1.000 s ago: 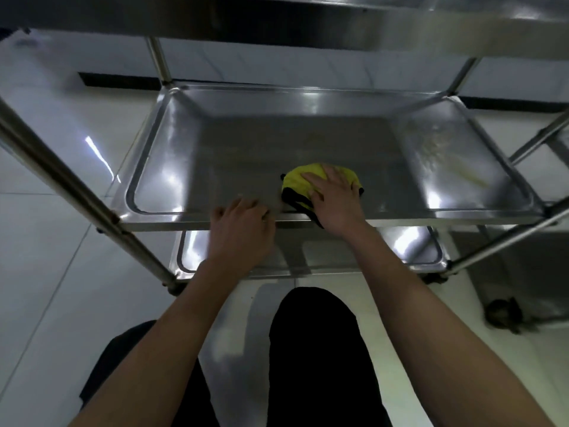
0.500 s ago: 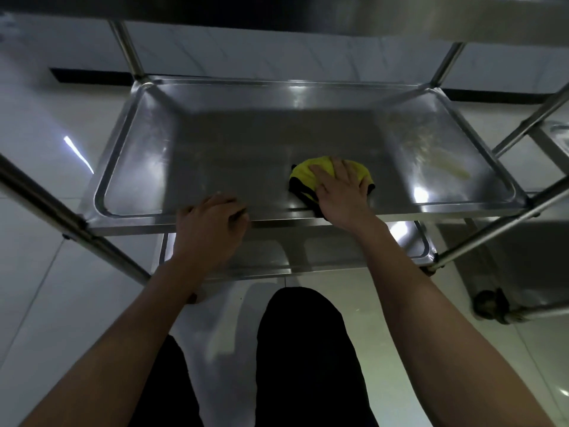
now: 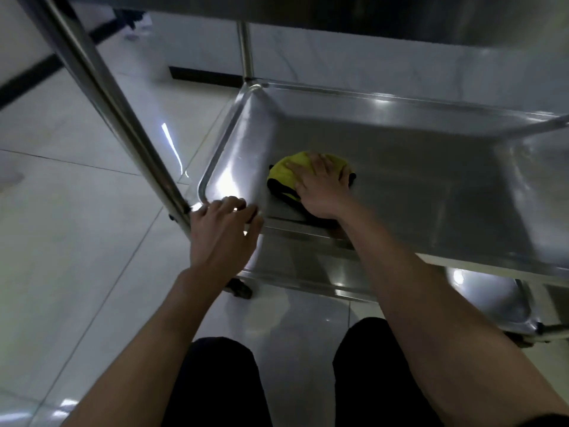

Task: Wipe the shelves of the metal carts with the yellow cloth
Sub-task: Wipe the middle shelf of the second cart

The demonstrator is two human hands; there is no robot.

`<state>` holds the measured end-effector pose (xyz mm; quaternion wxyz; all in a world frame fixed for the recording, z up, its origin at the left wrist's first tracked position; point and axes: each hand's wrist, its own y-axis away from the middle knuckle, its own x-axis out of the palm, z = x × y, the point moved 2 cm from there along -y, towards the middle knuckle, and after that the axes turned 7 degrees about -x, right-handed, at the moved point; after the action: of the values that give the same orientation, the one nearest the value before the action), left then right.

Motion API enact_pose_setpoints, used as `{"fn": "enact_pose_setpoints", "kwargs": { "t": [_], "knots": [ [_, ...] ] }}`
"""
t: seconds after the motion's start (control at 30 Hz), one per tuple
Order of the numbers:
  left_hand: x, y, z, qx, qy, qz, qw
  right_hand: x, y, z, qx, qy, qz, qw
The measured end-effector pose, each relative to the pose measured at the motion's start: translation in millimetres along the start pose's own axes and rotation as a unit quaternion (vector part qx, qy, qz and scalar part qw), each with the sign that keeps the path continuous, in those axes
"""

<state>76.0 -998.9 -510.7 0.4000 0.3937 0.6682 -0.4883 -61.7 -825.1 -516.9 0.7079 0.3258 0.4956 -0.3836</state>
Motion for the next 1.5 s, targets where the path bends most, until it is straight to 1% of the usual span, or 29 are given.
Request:
{"fn": "enact_pose_setpoints", "kwargs": {
  "t": [0.17,0.3,0.4,0.5,0.6,0.67,0.8,0.9,1.0,1.1,1.23,1.3,1.37,1.5],
  "knots": [
    [4.4,2.0,6.7,0.005,0.022,-0.019,1.000,5.6,-47.1,51.1,-0.062,-0.037,0.034,0.997],
    [7.7,0.1,9.9,-0.001,0.025,-0.009,1.000,12.5,-77.3,82.3,-0.106,-0.058,0.051,0.991],
    [11.5,2.4,10.1,-0.003,0.028,-0.001,1.000,21.9,-94.9,104.2,-0.128,-0.058,0.044,0.989],
    [10.4,0.9,10.2,-0.009,0.031,-0.006,0.999,23.3,-104.6,111.8,-0.142,-0.061,0.039,0.987],
    [7.6,-2.3,11.1,-0.020,0.029,0.016,0.999,19.6,-100.7,103.1,-0.161,-0.051,0.031,0.985],
    [6.2,-2.3,8.4,-0.028,0.025,0.028,0.999,17.4,-92.0,89.9,-0.154,-0.050,0.025,0.987],
    [1.2,-0.2,1.8,-0.040,0.018,0.017,0.999,9.1,-65.7,38.2,-0.113,-0.043,0.015,0.993],
    [1.2,-7.7,-4.7,-0.052,0.005,0.056,0.997,-1.4,-40.9,-13.1,-0.061,-0.033,-0.010,0.998],
    [4.8,-16.7,-38.5,-0.008,0.041,0.104,0.994,-11.1,-7.8,-60.7,-0.024,-0.029,-0.032,0.999],
    [15.4,-23.8,-97.2,0.038,0.054,0.135,0.989,-23.2,30.9,-108.2,0.032,-0.033,-0.056,0.997],
    [34.7,-32.1,-161.6,0.057,0.058,0.160,0.984,-40.8,80.0,-170.0,0.118,-0.022,-0.074,0.990],
    [44.1,-33.3,-173.7,0.051,0.044,0.173,0.983,-49.2,99.3,-198.4,0.150,-0.023,-0.082,0.985],
    [49.7,-32.8,-177.0,0.051,0.036,0.159,0.985,-55.5,111.1,-218.2,0.174,-0.019,-0.088,0.981],
    [52.2,-30.4,-176.1,0.064,0.061,0.150,0.985,-54.9,112.7,-223.5,0.188,-0.025,-0.090,0.978]
  ]
}}
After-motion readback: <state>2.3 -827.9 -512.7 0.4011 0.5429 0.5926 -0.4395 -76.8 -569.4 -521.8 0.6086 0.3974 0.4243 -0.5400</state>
